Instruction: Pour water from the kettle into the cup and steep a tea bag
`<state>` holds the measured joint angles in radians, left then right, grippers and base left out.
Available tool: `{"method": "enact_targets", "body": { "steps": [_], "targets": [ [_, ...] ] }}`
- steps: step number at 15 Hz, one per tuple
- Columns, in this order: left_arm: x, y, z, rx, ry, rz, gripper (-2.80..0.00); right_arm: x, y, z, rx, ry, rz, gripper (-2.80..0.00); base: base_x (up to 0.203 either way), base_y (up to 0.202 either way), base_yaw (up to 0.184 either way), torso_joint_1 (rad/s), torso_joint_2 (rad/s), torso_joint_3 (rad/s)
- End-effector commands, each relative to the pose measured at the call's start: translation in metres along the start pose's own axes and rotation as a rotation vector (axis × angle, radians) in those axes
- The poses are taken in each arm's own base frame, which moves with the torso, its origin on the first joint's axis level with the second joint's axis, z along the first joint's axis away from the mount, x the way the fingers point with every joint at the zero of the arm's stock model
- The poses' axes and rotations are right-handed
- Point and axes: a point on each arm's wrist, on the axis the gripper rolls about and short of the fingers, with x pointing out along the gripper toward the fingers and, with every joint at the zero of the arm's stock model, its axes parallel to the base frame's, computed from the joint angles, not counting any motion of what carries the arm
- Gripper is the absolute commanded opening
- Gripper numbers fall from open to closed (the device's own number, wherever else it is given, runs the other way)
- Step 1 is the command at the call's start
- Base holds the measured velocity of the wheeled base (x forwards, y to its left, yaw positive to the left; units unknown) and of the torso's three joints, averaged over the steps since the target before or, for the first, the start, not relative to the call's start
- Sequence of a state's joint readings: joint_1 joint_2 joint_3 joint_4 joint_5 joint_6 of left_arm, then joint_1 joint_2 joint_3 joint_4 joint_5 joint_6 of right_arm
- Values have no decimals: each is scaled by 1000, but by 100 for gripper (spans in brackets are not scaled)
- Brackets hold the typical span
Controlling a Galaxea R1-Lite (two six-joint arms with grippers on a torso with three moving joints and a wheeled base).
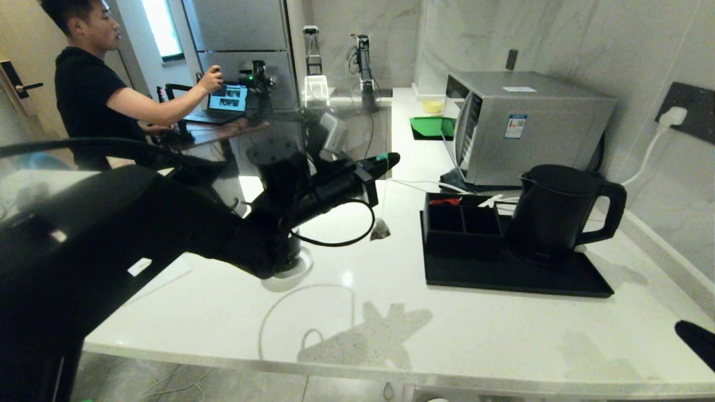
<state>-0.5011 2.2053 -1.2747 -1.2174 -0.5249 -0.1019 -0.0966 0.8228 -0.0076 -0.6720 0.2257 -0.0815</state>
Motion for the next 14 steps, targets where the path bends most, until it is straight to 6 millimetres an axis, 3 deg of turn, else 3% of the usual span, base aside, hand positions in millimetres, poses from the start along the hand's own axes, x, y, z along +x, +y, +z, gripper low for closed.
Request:
{"method": "enact_targets", "body": {
  "steps": [1,6,10,14],
  "targets": [
    [0,0,1,4,-8,-4,-280,-21,6,-8,-15,-20,11,-280,0,0,0,0,0,0],
    [0,-1,2,4,-8,-6,-280,-49,15,-41,-44,105,37,-280,0,0,0,0,0,0],
    [1,-2,1,3,-8,-9,-280,-59,15,-54,-40,208,-114,-280,0,0,0,0,0,0],
    [2,-3,-1,0,-5,-12,-280,-64,16,-61,-4,159,-137,-280,0,0,0,0,0,0]
  ]
}}
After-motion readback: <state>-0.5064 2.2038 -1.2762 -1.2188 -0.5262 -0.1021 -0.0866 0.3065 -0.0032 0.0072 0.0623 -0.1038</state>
